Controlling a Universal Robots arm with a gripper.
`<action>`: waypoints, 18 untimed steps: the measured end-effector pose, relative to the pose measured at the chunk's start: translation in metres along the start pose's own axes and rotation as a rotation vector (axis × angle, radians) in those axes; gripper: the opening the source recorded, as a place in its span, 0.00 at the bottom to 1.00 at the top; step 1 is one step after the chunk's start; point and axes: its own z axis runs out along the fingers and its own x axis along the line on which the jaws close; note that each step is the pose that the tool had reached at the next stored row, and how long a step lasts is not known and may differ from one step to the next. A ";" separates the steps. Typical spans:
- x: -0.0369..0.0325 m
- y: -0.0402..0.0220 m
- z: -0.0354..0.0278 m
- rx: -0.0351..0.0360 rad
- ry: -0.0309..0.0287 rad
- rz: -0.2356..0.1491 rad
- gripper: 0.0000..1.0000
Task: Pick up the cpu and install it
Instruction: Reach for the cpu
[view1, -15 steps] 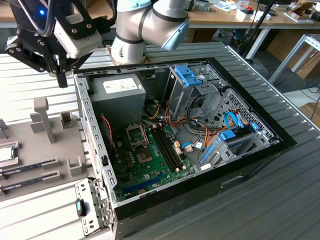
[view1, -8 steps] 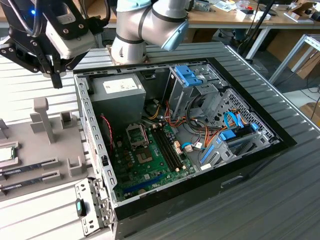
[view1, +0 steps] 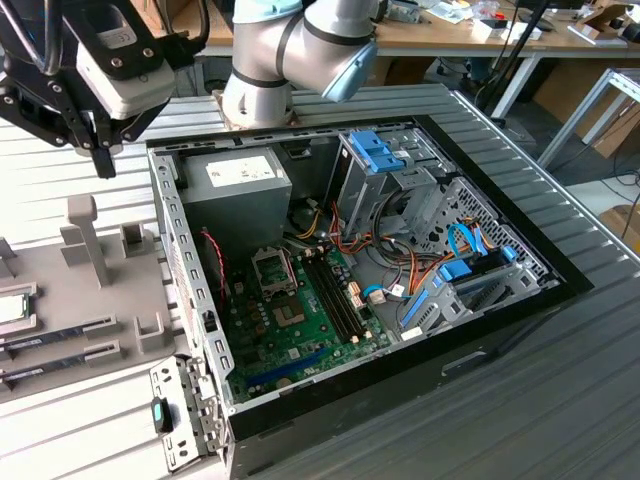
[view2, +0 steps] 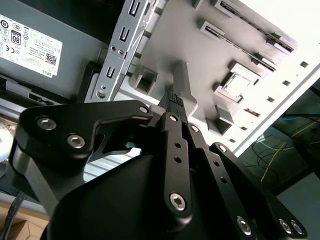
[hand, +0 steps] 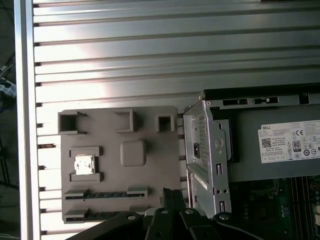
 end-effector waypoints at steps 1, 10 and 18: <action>0.0015 -0.0001 -0.0001 0.0000 0.0000 0.000 0.11; 0.0138 -0.0010 -0.0003 0.0000 0.0000 0.000 0.11; 0.0218 -0.0016 -0.0004 0.0000 0.0000 0.000 0.11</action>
